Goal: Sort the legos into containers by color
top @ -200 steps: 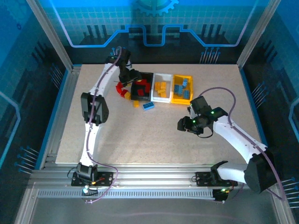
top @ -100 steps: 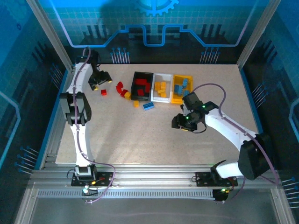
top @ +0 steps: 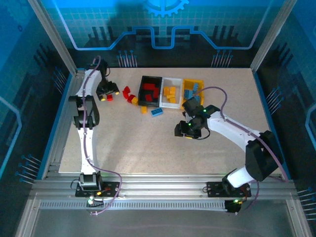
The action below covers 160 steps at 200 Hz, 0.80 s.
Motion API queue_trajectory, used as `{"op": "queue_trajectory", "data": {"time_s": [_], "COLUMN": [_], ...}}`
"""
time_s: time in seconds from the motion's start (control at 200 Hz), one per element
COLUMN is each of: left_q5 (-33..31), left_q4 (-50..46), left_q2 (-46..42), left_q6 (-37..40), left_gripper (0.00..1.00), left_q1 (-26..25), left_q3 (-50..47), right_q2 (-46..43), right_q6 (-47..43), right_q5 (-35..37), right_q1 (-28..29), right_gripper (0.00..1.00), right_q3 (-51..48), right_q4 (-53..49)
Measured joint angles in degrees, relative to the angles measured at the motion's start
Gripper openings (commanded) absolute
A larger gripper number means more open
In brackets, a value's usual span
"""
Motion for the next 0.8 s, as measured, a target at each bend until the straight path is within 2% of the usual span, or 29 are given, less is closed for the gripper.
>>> {"op": "queue_trajectory", "data": {"time_s": [0.26, 0.56, 0.8], "left_q5": [-2.2, -2.6, -2.8], "left_q4": [1.3, 1.6, 1.9], "left_q2": [2.3, 3.7, 5.9], "left_q6": [-0.2, -0.2, -0.2], "left_gripper": [0.67, 0.66, 0.58], "left_q1": [0.0, 0.0, 0.0], "left_q3": [2.6, 2.7, 3.1], "right_q2": [3.9, 5.7, 6.0], "right_q6": [0.8, 0.8, 1.1], "right_q5": [0.3, 1.0, 1.4], "right_q1": [3.6, 4.6, 5.7], "right_gripper": [0.55, 0.55, 0.55], "right_q3": [2.6, 5.2, 5.3], "right_q4": [-1.3, -2.0, -2.5]}}
